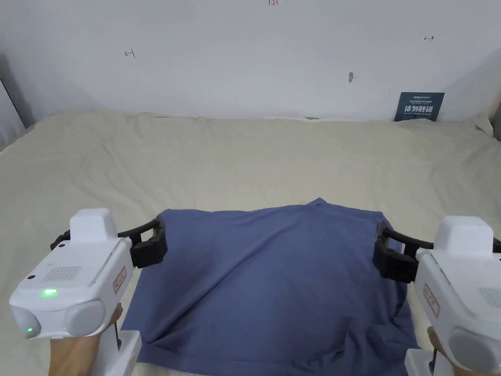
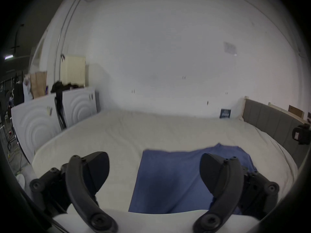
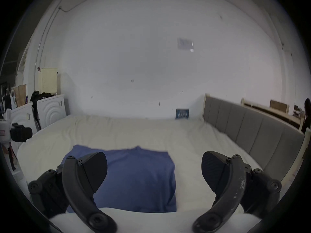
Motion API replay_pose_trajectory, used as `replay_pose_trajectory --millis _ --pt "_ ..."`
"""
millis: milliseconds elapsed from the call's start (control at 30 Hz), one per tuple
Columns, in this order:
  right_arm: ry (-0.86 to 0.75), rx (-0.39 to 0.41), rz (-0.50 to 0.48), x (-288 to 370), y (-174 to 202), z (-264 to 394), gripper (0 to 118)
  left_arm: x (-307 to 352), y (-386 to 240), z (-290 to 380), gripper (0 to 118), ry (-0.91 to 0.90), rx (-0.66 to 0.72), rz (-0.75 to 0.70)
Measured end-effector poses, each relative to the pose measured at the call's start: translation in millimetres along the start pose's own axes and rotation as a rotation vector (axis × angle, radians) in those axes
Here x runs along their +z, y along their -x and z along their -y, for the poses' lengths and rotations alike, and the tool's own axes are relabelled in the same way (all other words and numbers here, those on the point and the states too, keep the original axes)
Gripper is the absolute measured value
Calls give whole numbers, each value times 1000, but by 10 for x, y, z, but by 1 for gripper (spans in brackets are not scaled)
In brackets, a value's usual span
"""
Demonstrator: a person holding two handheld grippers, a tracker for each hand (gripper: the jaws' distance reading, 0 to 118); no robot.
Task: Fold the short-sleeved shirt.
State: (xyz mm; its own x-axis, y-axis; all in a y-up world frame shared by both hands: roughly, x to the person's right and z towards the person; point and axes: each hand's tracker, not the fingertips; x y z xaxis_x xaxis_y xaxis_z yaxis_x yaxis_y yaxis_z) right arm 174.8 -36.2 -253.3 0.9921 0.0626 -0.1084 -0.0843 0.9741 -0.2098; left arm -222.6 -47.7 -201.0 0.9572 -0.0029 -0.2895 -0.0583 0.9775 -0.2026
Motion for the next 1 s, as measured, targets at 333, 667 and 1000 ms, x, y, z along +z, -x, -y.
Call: replay_pose_trajectory --millis 333,667,1000 --pt "-65 -2 -16 61 58 -2 1 66 -232 5 0 -40 -55 115" --pt "-37 -8 -17 30 -4 87 1 -26 60 369 0 182 -105 93" --pt "32 -14 -25 -34 -6 267 1 -201 612 1251 117 574 -63 8"
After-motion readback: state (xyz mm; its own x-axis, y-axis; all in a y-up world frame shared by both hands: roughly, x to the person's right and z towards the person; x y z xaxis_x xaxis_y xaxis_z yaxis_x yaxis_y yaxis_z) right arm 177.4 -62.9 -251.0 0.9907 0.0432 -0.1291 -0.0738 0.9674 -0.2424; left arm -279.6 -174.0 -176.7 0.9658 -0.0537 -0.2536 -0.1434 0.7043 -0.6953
